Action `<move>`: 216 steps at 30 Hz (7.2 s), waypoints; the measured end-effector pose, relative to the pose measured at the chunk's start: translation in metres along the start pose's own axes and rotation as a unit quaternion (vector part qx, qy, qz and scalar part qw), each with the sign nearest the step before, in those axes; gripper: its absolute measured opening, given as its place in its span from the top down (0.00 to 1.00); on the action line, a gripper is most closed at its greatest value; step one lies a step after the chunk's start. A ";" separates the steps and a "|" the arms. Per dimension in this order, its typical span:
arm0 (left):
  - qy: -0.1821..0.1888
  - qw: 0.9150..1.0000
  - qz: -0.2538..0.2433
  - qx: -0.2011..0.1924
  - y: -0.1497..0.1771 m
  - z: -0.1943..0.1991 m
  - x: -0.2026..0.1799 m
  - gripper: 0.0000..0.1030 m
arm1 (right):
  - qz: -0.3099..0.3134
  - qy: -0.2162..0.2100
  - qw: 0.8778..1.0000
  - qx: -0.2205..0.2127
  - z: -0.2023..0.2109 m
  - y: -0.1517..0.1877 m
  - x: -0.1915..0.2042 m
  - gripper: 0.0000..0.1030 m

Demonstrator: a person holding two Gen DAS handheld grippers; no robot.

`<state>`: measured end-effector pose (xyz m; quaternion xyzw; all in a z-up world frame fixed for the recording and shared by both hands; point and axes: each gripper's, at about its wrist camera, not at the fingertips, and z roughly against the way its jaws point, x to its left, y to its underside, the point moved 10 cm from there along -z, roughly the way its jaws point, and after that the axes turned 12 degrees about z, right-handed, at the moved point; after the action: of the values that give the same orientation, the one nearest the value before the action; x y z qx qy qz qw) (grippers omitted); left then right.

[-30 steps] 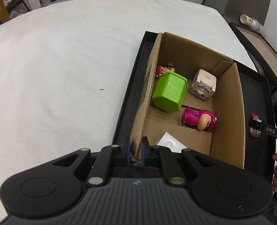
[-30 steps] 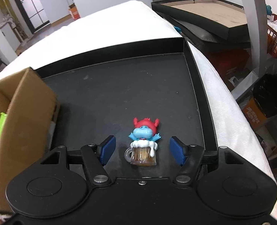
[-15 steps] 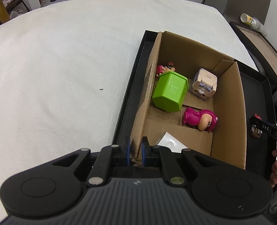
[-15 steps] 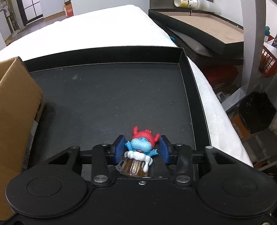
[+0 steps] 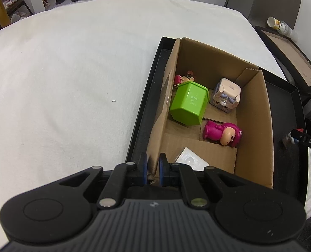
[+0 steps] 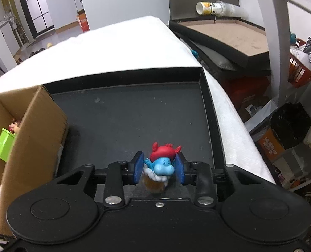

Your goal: Organize rigid objects

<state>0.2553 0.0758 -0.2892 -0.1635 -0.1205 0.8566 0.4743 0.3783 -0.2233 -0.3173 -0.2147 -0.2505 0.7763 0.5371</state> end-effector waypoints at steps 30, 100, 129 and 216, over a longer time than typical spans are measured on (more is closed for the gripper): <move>0.025 1.000 0.011 0.002 0.000 0.002 0.004 0.91 | 0.026 -0.053 0.996 -0.070 0.067 -0.054 0.049 0.71; 0.081 0.996 0.038 0.000 -0.005 0.029 0.006 0.90 | -0.012 -0.098 0.994 -0.056 0.093 -0.071 0.095 0.67; 0.081 0.994 -0.001 -0.078 -0.008 0.152 -0.030 0.19 | -0.051 -0.166 0.982 -0.070 0.171 -0.056 0.069 0.05; 0.123 0.978 -0.077 -0.151 0.092 0.286 -0.030 0.02 | 0.028 -0.105 0.989 -0.095 0.304 0.013 0.072 0.00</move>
<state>0.0863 -0.0118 -0.0555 -0.3273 -0.2014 0.7628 0.5200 0.1620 -0.2076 -0.0916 -0.1889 -0.3723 0.7820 0.4629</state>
